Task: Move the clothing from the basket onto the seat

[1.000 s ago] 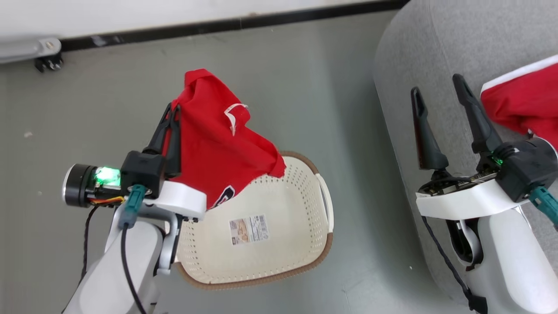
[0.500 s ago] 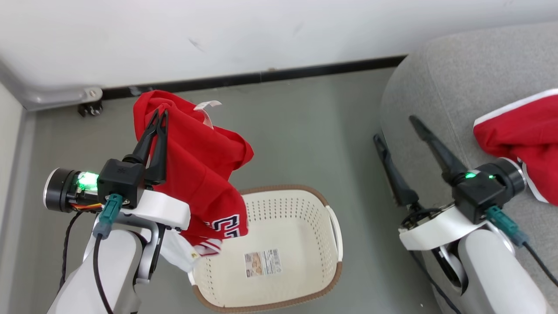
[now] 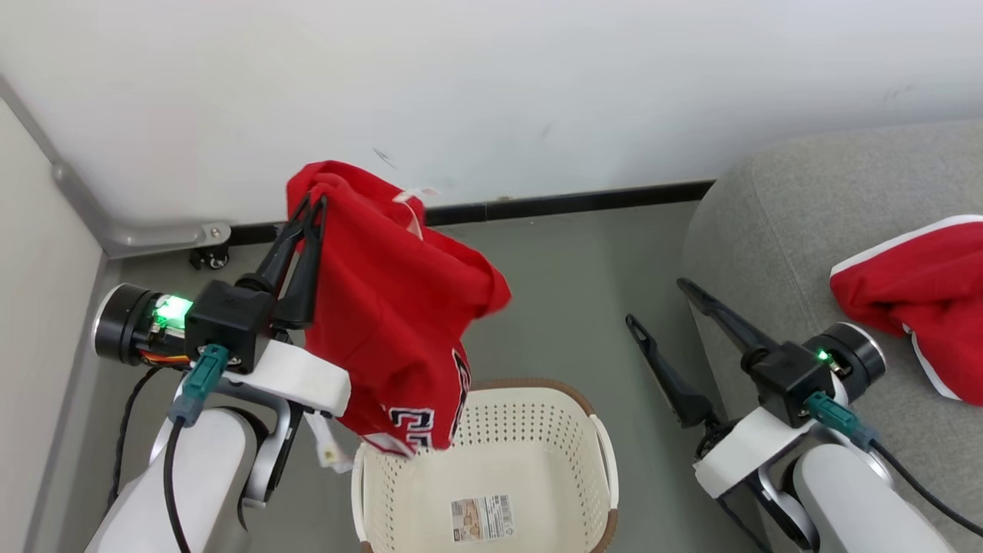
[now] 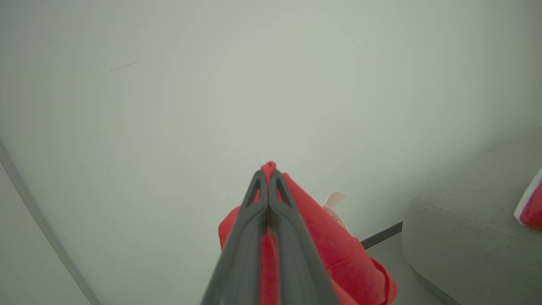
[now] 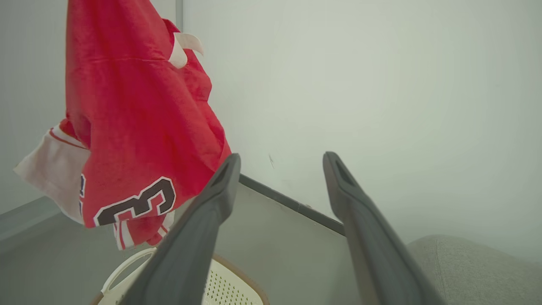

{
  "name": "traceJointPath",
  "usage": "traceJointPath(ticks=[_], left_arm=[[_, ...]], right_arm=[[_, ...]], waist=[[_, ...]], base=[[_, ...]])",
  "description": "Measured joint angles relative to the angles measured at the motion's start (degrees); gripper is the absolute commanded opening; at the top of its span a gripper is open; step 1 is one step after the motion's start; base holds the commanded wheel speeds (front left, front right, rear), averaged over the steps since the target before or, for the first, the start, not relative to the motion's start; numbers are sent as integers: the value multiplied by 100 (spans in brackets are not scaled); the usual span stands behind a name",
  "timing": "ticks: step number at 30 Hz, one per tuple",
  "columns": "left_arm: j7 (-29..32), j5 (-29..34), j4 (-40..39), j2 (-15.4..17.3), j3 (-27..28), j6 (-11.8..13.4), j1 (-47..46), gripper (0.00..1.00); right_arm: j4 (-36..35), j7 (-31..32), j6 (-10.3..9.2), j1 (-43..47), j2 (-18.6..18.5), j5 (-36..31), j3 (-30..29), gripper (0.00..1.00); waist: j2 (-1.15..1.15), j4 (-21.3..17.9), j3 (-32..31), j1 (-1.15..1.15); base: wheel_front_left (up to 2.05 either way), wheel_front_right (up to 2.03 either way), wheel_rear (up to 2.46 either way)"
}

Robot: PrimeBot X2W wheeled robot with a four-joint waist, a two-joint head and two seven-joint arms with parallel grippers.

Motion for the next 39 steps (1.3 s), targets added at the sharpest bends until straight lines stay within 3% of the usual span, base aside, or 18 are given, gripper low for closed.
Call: traceJointPath(ticks=[8,24,39], left_arm=[[148,-1,-222,32,-103,-158,-1,0],[575,-44,-548,26,-254,-296,-6,0],[882,-43,-856,-8,-441,-398,-146,0]], right_arm=[[131,212,0,-3,-240,215,494,100],[27,414,0,-42,-190,1472,2227,100],[56,415,0,-372,-411,2121,2536,100]], waist=[[0,72,-292,0],[0,261,-665,0],[0,434,-727,0]], base=[[0,0,0],[0,0,0],[0,0,0]])
